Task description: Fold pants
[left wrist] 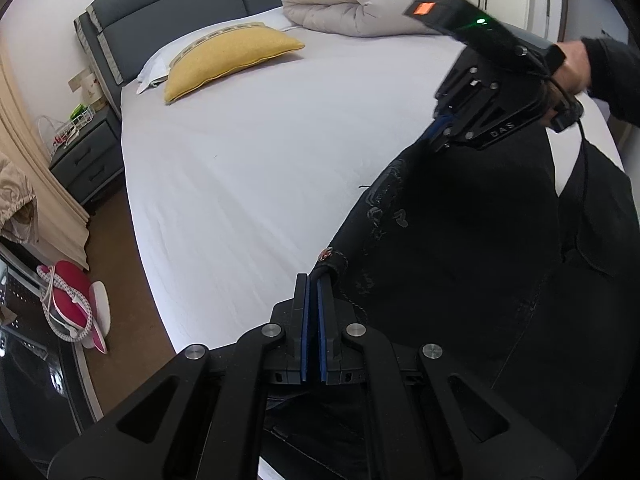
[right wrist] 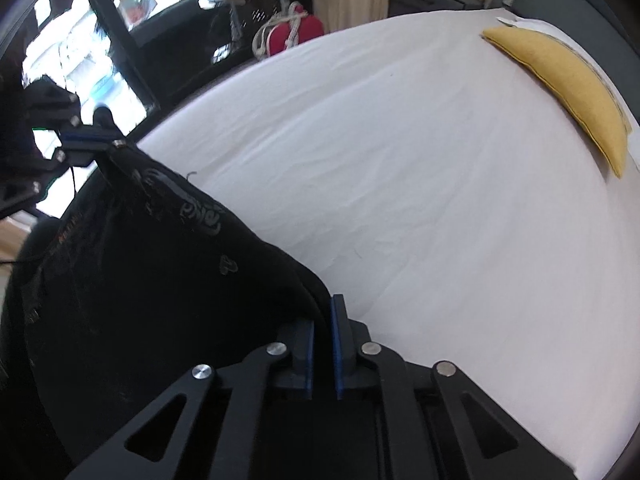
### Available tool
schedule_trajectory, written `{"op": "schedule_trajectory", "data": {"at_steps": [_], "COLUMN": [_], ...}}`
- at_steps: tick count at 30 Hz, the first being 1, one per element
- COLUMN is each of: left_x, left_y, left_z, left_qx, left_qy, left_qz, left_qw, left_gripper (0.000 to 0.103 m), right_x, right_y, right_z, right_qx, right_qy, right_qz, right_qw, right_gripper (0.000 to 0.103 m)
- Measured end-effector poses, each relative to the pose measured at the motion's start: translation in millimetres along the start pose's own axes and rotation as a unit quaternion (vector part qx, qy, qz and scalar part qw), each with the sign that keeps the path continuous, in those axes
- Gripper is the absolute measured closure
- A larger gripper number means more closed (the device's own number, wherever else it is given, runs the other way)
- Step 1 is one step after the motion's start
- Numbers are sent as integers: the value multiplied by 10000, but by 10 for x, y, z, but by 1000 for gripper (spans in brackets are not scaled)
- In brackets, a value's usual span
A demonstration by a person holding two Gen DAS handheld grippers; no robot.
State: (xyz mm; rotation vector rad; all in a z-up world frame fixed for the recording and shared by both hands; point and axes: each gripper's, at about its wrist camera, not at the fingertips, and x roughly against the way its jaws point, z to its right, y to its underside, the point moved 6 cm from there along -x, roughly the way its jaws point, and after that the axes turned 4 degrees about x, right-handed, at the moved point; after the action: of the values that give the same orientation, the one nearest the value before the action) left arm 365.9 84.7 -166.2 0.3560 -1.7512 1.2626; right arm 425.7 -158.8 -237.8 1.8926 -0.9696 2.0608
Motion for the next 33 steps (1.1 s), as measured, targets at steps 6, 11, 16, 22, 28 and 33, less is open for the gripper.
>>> {"op": "schedule_trajectory", "data": {"at_steps": [6, 11, 16, 22, 28, 33], "left_x": [62, 210, 401, 683, 955, 1138], "left_y": [29, 133, 312, 576, 912, 1218], "left_z": [-10, 54, 232, 586, 1028, 1398], "left_qx": [137, 288, 327, 283, 146, 68], "left_qy": [54, 158, 176, 208, 312, 411], "left_qz": [48, 70, 49, 26, -84, -205], "left_qw": [9999, 9994, 9993, 9994, 9994, 9989], "left_gripper": [101, 101, 101, 101, 101, 101], "right_x": [186, 296, 344, 486, 596, 581], "right_y": [26, 21, 94, 439, 895, 1169], "right_z": [-50, -260, -621, -910, -1306, -1589], "right_qx": [-412, -553, -382, -225, 228, 575], "right_qy": [-139, -360, -409, -112, 469, 847], "right_qz": [452, 742, 859, 877, 598, 377], "right_qw": [9980, 9951, 9947, 9958, 9968, 9940], "right_gripper": [97, 97, 97, 98, 98, 97]}}
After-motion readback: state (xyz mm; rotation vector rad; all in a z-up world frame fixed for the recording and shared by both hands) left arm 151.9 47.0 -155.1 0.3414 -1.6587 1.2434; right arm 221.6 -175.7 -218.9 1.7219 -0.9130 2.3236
